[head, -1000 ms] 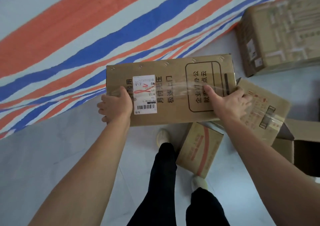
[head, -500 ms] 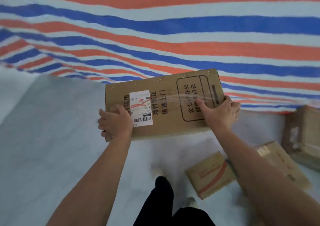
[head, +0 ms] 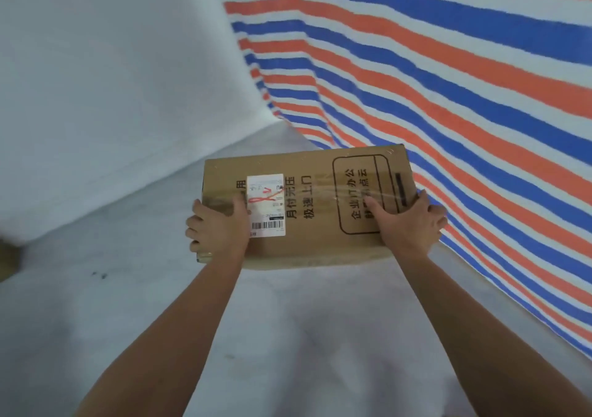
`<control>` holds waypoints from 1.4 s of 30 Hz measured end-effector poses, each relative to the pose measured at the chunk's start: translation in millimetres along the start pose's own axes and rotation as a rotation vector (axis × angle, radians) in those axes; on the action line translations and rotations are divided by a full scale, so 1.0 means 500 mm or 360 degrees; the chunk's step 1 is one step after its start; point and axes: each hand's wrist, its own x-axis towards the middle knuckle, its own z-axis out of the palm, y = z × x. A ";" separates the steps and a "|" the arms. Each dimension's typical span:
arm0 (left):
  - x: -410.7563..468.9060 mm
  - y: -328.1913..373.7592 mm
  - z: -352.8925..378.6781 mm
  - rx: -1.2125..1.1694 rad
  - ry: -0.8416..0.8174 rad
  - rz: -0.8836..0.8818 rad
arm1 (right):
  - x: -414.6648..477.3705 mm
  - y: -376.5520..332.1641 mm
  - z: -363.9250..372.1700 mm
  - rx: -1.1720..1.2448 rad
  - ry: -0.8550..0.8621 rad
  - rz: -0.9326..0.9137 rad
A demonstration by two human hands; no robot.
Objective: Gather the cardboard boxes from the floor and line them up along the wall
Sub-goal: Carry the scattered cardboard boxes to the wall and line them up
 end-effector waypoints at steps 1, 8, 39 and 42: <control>0.057 -0.034 -0.034 -0.0008 0.0004 -0.0028 | -0.028 -0.054 0.048 -0.0018 -0.0033 -0.0042; 0.426 -0.191 -0.206 -0.0037 0.0135 -0.0208 | -0.198 -0.383 0.338 -0.0088 -0.0139 -0.0294; 1.850 -0.668 -0.588 -0.0078 0.0651 -0.1113 | -0.655 -1.620 1.644 -0.0130 -0.1015 -0.1014; 1.995 -0.707 -0.627 -0.0044 0.0614 -0.1079 | -0.712 -1.704 1.738 -0.0132 -0.1007 -0.0967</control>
